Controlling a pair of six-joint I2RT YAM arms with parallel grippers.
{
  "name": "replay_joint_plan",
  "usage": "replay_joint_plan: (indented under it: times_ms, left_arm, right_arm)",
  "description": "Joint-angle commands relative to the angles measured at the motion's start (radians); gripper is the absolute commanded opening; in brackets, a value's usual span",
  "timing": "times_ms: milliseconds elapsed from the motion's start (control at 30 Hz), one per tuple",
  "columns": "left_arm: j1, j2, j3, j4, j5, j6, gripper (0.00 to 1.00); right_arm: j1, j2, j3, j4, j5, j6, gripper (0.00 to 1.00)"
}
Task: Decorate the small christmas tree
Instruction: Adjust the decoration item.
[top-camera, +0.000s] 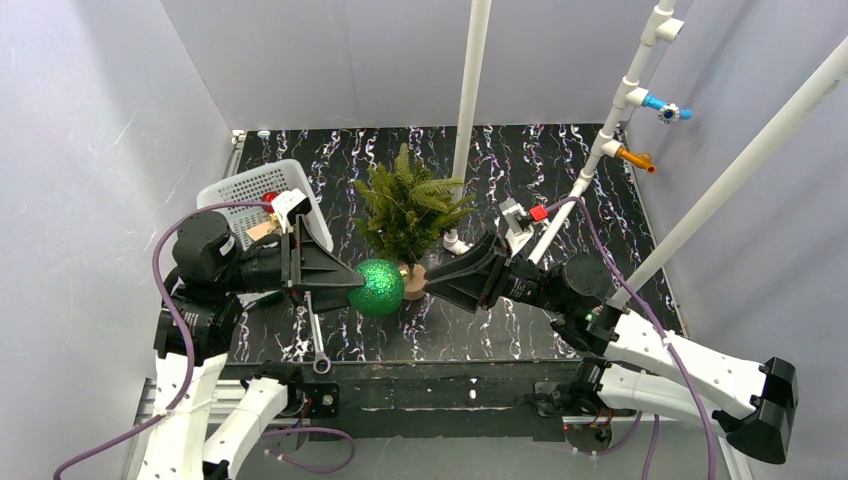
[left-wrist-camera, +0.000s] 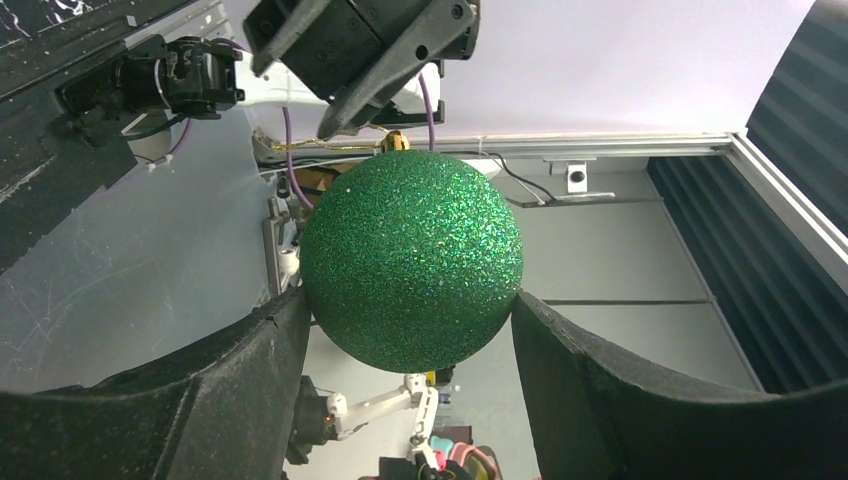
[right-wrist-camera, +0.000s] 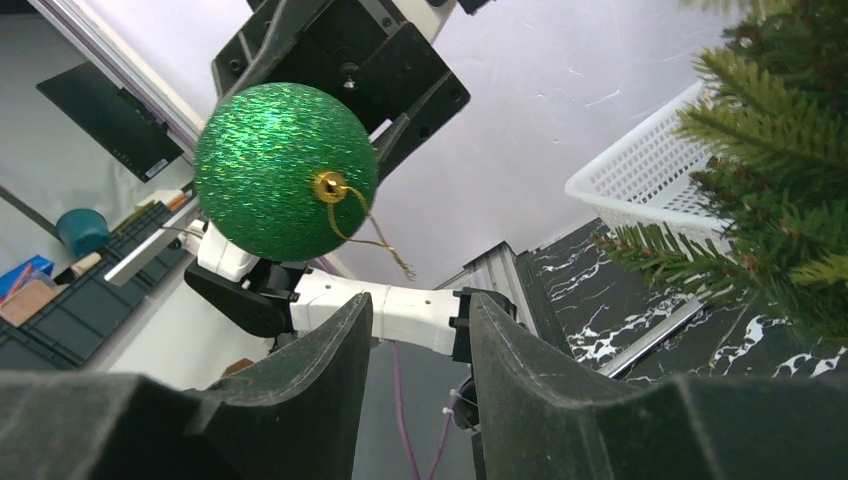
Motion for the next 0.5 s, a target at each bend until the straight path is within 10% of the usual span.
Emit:
replay_joint_plan:
  times_ms: [0, 467]
  left_arm:
    - [-0.004, 0.000, 0.026, -0.009, -0.005, 0.031, 0.33]
    - [-0.003, 0.023, 0.063, -0.058, -0.089, -0.001, 0.33]
  right_arm:
    - [0.027, -0.008, 0.091, -0.004, -0.003, -0.080, 0.49]
    - [0.211, 0.021, 0.127, -0.020, 0.249, -0.380, 0.48]
